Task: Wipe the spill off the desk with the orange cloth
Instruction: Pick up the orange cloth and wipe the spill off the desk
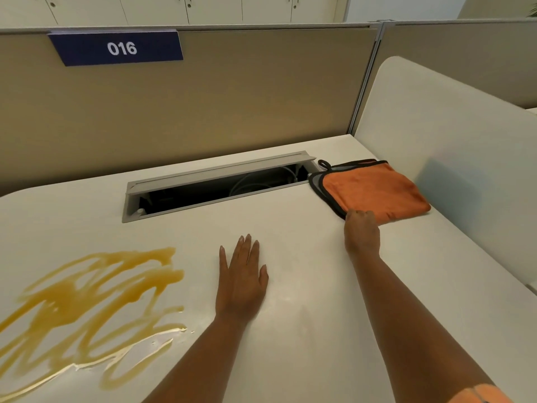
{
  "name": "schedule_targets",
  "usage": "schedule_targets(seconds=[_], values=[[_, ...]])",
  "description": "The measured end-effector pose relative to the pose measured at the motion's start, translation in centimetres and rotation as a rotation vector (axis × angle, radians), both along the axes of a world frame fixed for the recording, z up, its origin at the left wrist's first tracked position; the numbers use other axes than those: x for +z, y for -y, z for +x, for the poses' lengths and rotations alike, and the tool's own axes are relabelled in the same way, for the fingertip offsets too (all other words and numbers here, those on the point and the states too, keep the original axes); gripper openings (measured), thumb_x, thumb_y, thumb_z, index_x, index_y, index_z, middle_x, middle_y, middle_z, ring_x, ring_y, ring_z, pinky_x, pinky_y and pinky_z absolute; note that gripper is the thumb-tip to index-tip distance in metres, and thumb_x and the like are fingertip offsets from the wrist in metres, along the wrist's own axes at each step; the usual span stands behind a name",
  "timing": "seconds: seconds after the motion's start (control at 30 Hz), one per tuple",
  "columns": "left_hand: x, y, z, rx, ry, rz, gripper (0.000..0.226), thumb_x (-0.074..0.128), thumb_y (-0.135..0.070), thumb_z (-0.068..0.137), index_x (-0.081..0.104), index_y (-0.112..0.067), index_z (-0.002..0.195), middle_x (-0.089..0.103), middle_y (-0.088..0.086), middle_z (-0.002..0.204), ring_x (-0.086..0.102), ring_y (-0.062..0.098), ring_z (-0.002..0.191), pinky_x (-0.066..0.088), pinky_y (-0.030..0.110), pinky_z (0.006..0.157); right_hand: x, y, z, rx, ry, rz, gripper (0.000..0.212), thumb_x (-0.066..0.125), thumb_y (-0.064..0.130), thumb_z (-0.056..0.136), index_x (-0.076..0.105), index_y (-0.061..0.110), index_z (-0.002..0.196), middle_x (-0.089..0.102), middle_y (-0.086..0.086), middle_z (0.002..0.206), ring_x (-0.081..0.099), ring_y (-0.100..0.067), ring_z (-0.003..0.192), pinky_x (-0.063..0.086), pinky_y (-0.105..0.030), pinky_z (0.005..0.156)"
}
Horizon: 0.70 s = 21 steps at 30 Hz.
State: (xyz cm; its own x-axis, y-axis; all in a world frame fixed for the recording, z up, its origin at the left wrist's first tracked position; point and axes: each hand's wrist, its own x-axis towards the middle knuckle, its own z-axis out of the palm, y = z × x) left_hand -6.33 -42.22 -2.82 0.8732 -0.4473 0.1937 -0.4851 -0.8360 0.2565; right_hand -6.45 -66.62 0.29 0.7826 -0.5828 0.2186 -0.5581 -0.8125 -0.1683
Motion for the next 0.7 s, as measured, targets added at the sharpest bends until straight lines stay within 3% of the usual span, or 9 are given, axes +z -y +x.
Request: schedule_targets(seconds=[0.2,0.3,0.4,0.5,0.57,0.6,0.7], values=[[0.2,0.0,0.1,0.012,-0.025,0.030,0.054,0.020,-0.033,0.095,0.006,-0.018,0.145,0.003,0.000,0.158,-0.003,0.012,0.145,-0.014,0.043,0.115,2.7,0.0,0.2,-0.065,0.302,0.093,0.022,0.044,-0.009,0.079,0.061,-0.008,0.094,0.063,-0.028,0.092,0.051,-0.039,0.088,0.038,-0.040,0.071],[0.3,0.0,0.1,0.008,-0.025,0.026,0.054,0.021,-0.033,0.096,0.006,-0.017,0.145,0.005,0.000,0.158,-0.002,0.012,0.145,-0.013,0.043,0.115,5.6,-0.9,-0.4,-0.115,0.407,0.229,0.018,0.054,0.003,0.076,0.065,-0.002,0.089,0.066,-0.023,0.088,0.054,-0.037,0.082,0.041,-0.038,0.072],[0.5,0.0,0.1,0.002,-0.040,0.004,0.054,0.023,-0.032,0.096,0.008,-0.016,0.145,0.009,0.001,0.157,0.002,0.012,0.145,-0.014,0.042,0.115,8.5,-2.5,-2.1,-0.032,0.252,0.312,0.009,0.063,0.015,0.073,0.068,0.010,0.078,0.064,-0.008,0.073,0.050,-0.023,0.067,0.037,-0.026,0.060],[0.6,0.0,0.0,-0.002,-0.045,-0.010,0.053,0.025,-0.031,0.096,0.013,-0.016,0.145,0.019,0.002,0.155,0.012,0.012,0.144,-0.012,0.041,0.115,10.6,-4.3,-4.3,0.175,-0.203,0.426,0.009,0.061,0.020,0.074,0.065,0.013,0.070,0.059,-0.002,0.067,0.051,-0.017,0.062,0.035,-0.021,0.050],[0.6,0.0,0.0,-0.001,-0.047,0.001,0.051,0.025,-0.032,0.096,0.018,-0.017,0.144,0.024,0.001,0.154,0.015,0.012,0.143,-0.010,0.042,0.116,10.9,-5.1,-5.3,0.290,-0.505,0.620,0.019,0.061,0.023,0.077,0.070,0.011,0.087,0.069,-0.006,0.087,0.057,-0.015,0.076,0.044,-0.023,0.060],[0.6,0.0,0.1,0.000,-0.048,0.012,0.050,0.024,-0.033,0.096,0.019,-0.018,0.144,0.024,0.001,0.154,0.015,0.012,0.143,-0.011,0.042,0.116,10.6,-5.5,-5.4,0.318,-0.556,0.678,0.024,0.062,0.027,0.078,0.070,0.012,0.094,0.070,-0.005,0.101,0.059,-0.015,0.086,0.046,-0.026,0.070],[0.6,-0.1,0.1,0.003,-0.057,0.020,0.049,0.022,-0.033,0.096,0.021,-0.019,0.143,0.025,0.000,0.154,0.015,0.012,0.143,-0.011,0.043,0.116,7.3,-7.4,-4.8,0.266,-0.446,0.458,0.060,0.057,0.052,0.079,0.051,0.015,0.127,0.048,-0.008,0.140,0.042,-0.025,0.127,0.033,-0.040,0.105]])
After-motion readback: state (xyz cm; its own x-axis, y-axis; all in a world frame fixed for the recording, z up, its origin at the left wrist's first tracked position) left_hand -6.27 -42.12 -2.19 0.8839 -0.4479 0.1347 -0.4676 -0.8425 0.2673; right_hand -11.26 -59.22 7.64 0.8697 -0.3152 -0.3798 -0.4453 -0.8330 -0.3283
